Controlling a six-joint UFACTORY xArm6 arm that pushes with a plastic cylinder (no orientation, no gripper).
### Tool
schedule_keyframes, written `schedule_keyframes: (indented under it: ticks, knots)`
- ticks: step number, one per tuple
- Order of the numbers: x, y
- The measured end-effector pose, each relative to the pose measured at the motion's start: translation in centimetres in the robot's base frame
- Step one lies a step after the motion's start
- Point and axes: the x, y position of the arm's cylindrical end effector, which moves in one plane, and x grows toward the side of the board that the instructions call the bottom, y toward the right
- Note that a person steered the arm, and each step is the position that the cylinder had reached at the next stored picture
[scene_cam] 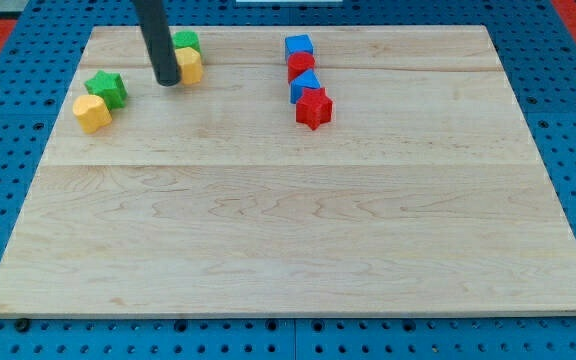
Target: Move the yellow hexagon to the right of the yellow heart
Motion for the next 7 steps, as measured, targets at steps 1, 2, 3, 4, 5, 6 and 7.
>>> schedule_keyframes:
  ticks: [1, 2, 3, 4, 5, 6, 7]
  knots:
    - [0.0, 4.0]
    - [-0.3, 8.0]
    - [-2.4, 9.4]
    - [-5.1, 8.3]
    - [-5.6, 2.8]
    - [-5.0, -1.8]
    - [-2.1, -3.8]
